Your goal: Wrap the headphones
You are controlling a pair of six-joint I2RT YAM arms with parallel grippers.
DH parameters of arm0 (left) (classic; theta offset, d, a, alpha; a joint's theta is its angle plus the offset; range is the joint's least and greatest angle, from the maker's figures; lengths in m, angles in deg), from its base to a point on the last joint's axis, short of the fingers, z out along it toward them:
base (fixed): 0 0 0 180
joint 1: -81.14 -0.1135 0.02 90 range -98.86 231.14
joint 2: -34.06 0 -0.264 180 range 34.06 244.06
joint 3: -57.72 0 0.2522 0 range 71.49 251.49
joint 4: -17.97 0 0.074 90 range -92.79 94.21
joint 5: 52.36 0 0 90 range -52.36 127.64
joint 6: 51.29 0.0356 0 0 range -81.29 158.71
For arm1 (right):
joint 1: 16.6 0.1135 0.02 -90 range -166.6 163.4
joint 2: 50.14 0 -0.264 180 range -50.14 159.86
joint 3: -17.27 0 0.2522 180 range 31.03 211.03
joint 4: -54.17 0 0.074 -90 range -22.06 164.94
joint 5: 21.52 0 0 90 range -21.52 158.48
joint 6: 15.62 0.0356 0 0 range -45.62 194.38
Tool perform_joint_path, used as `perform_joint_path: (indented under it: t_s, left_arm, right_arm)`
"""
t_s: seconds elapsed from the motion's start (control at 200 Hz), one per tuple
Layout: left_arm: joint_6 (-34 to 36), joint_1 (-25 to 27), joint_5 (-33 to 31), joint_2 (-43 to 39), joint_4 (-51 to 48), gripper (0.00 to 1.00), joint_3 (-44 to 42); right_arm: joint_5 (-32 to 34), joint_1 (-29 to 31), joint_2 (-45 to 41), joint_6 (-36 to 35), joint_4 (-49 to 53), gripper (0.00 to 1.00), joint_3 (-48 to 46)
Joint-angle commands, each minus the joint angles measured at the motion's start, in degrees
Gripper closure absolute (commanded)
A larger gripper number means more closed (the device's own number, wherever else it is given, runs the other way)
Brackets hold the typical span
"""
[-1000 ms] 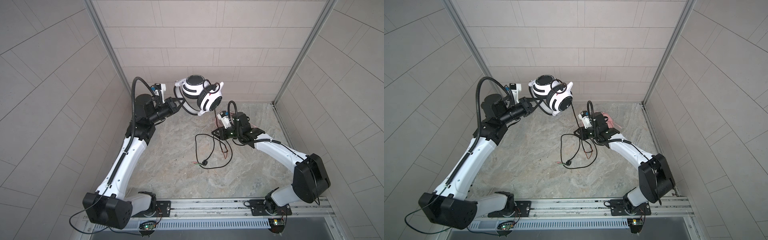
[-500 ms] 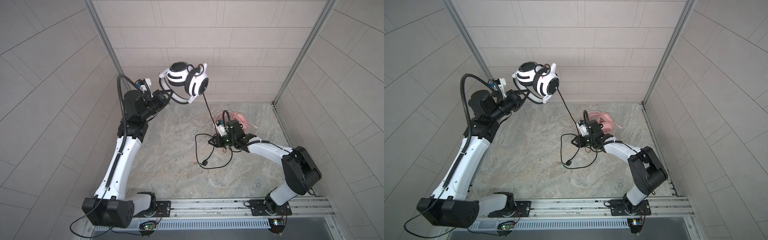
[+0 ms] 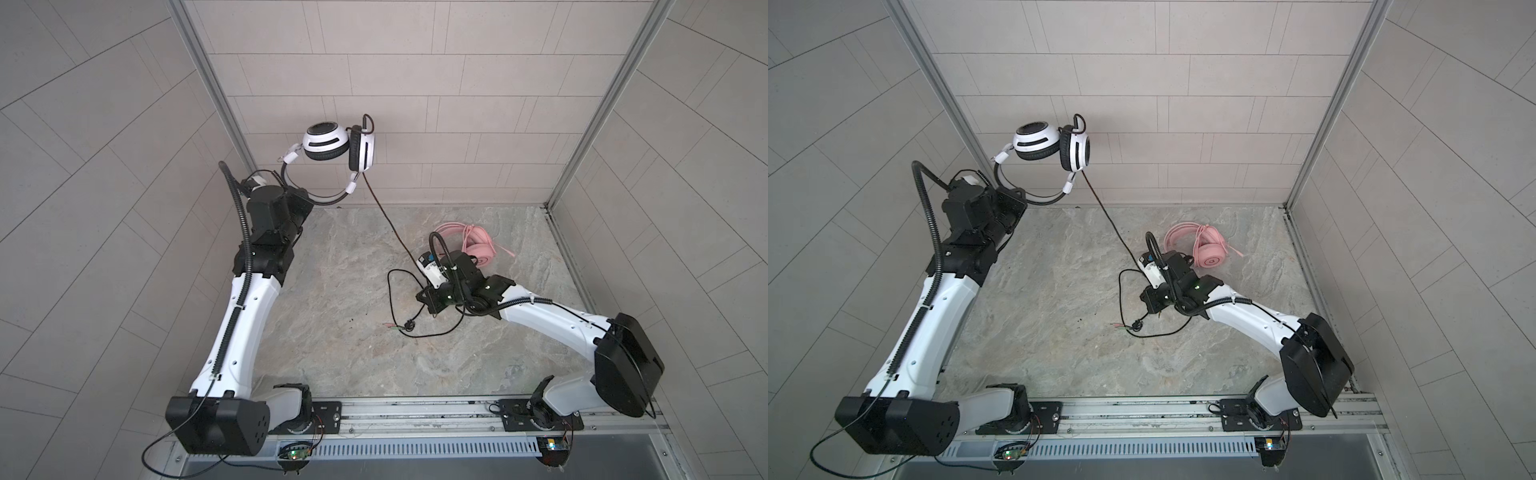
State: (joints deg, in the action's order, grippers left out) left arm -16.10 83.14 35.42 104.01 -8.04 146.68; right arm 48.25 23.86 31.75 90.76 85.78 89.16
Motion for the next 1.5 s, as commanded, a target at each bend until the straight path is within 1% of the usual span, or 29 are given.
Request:
perform_joint_path:
  t_s: [0.0, 0.1, 0.125, 0.175, 0.235, 0.3, 0.385, 0.44, 0.49, 0.53, 0.575, 0.605, 0.651, 0.721, 0.776, 0.911, 1.021, 1.061, 1.176, 1.281, 1.401, 1.496]
  left_arm:
    - [4.1, 1.6, -16.3, -3.0, 2.1, 1.0, -2.1]
    - [11.1, 4.6, -22.6, -1.0, 0.3, 1.0, -1.0]
    - [12.7, 5.5, -24.0, -0.1, -0.1, 1.0, -0.6]
    - [18.4, 7.2, -26.5, 1.9, -1.1, 1.0, 0.7]
    - [21.4, 9.2, -28.9, 4.4, -3.2, 1.0, 2.0]
    - [24.4, 11.7, -30.0, 6.5, -3.7, 1.0, 2.3]
    - [31.0, 15.3, -32.1, 8.8, -4.5, 1.0, 3.2]
    - [36.1, 17.7, -31.8, 10.5, -5.3, 1.0, 3.9]
    - [40.4, 20.0, -33.2, 11.9, -5.5, 1.0, 4.0]
    - [43.2, 21.9, -34.0, 12.9, -5.7, 1.0, 3.9]
    - [45.5, 23.4, -33.0, 13.9, -5.7, 1.0, 3.6]
    - [46.6, 24.1, -31.5, 14.4, -5.8, 1.0, 3.3]
    - [47.9, 24.7, -27.3, 14.9, -6.1, 1.0, 2.8]
    - [49.2, 25.3, -17.2, 14.7, -7.6, 1.0, 2.0]
    - [49.3, 25.7, -11.7, 14.2, -8.3, 1.0, 1.3]
    - [49.8, 26.9, -1.6, 12.4, -8.6, 1.0, -1.2]
    - [50.6, 27.5, 4.4, 11.1, -10.1, 1.0, -2.8]
    - [51.2, 27.6, 7.4, 10.6, -10.6, 1.0, -3.6]
    - [51.4, 28.0, 11.4, 9.6, -11.6, 1.0, -4.7]
    - [51.4, 28.4, 14.2, 9.1, -11.8, 1.0, -4.1]
    - [52.1, 29.6, 18.1, 9.0, -12.2, 1.0, -2.7]
    - [52.4, 30.1, 21.8, 8.8, -13.3, 1.0, -2.3]
  right_arm:
    - [8.5, 2.9, -2.2, -6.0, 14.0, 0.97, 4.7]
    - [11.5, 5.9, -4.1, -9.0, 19.1, 0.97, 8.6]
    - [11.7, 6.4, -4.5, -9.2, 19.9, 0.97, 9.4]
    - [11.6, 7.5, -5.0, -9.6, 21.7, 0.97, 11.5]
    - [12.0, 9.0, -4.7, -10.3, 25.0, 0.97, 15.1]
    - [14.1, 10.9, -3.9, -11.6, 29.3, 0.97, 19.5]
    - [17.1, 12.4, -3.5, -13.3, 33.0, 0.97, 23.6]
    - [18.5, 12.5, -3.6, -14.0, 33.9, 0.97, 25.4]
    - [19.8, 12.5, -3.6, -14.6, 34.6, 0.97, 27.0]
    - [20.6, 12.5, -3.6, -15.1, 35.0, 0.97, 28.4]
    - [21.4, 12.6, -3.5, -15.7, 35.0, 0.98, 29.8]
    - [21.9, 12.5, -3.4, -16.2, 34.9, 0.98, 30.7]
    - [23.2, 12.4, -3.0, -16.6, 34.8, 0.99, 32.0]
    - [24.4, 11.3, -1.8, -16.9, 35.4, 0.99, 34.7]
    - [24.0, 10.0, -1.1, -17.0, 35.4, 1.0, 36.5]
    - [21.1, 6.2, -0.7, -16.4, 33.9, 1.0, 38.3]
    - [19.1, 3.0, -0.6, -16.1, 33.1, 1.0, 39.1]
    - [18.5, 2.0, -0.5, -16.0, 33.1, 1.0, 39.3]
    - [15.9, -0.8, -0.4, -15.2, 32.5, 1.0, 39.2]
    - [14.6, -1.2, 0.6, -15.3, 32.9, 1.0, 39.4]
    - [15.5, -1.3, 1.4, -15.6, 33.5, 1.0, 39.3]
    - [15.8, -2.7, 1.5, -15.4, 33.4, 1.0, 38.9]
